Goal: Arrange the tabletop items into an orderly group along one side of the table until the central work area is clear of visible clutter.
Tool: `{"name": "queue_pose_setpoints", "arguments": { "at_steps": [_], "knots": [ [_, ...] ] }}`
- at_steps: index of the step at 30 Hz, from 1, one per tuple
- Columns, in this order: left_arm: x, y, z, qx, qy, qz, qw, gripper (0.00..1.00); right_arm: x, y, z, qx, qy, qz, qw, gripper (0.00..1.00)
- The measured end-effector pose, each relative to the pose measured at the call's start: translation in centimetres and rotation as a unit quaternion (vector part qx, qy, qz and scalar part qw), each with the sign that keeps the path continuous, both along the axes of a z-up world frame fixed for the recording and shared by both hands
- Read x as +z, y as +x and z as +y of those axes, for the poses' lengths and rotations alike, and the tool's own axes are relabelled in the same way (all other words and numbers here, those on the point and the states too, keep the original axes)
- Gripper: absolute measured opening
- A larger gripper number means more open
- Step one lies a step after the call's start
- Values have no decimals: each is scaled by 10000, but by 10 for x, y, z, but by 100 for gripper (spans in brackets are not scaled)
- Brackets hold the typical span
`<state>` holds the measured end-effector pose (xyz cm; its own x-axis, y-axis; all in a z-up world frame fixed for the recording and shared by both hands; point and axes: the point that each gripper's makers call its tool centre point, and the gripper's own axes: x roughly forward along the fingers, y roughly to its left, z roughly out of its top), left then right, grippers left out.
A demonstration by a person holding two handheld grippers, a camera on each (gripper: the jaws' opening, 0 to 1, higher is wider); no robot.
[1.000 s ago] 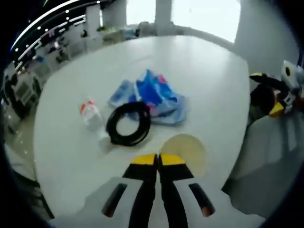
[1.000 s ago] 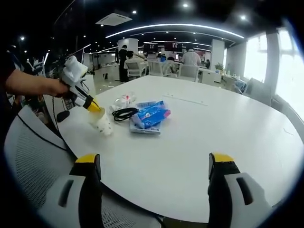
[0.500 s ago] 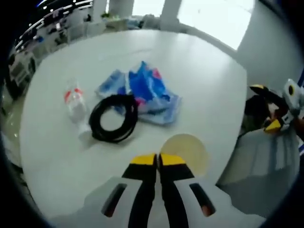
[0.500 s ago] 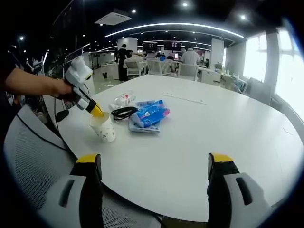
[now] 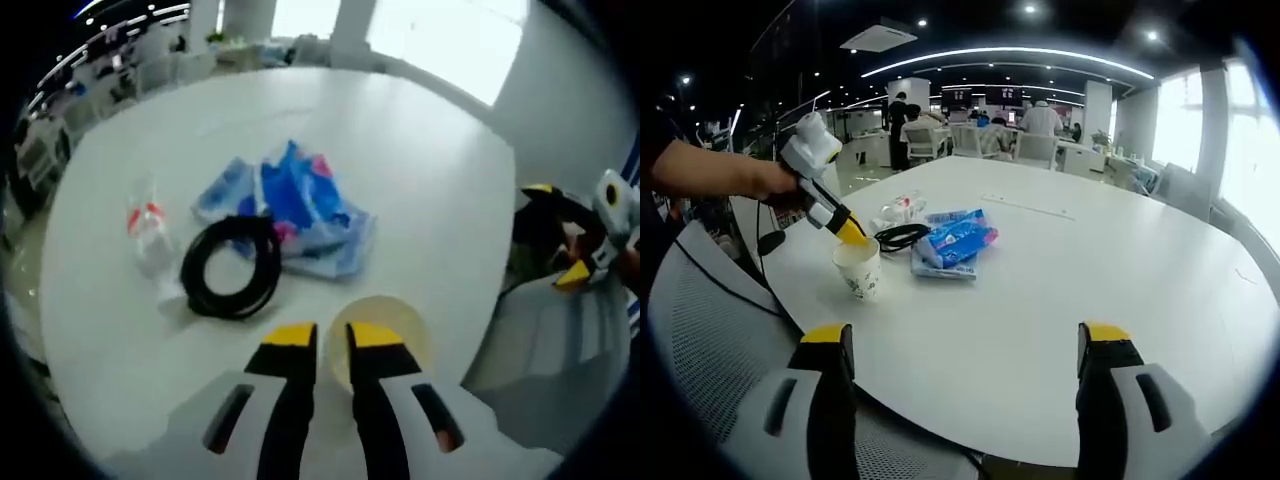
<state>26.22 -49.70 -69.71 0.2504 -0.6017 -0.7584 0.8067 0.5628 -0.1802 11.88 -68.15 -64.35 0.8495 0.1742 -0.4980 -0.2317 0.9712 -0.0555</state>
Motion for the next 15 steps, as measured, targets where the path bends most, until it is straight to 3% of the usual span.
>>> {"name": "queue_pose_setpoints", "arguments": {
  "at_steps": [15],
  "knots": [
    [11,21,15,276,-314,-303,9987,25,0,0,-1,-16,14,-17,10000,93]
  ]
}}
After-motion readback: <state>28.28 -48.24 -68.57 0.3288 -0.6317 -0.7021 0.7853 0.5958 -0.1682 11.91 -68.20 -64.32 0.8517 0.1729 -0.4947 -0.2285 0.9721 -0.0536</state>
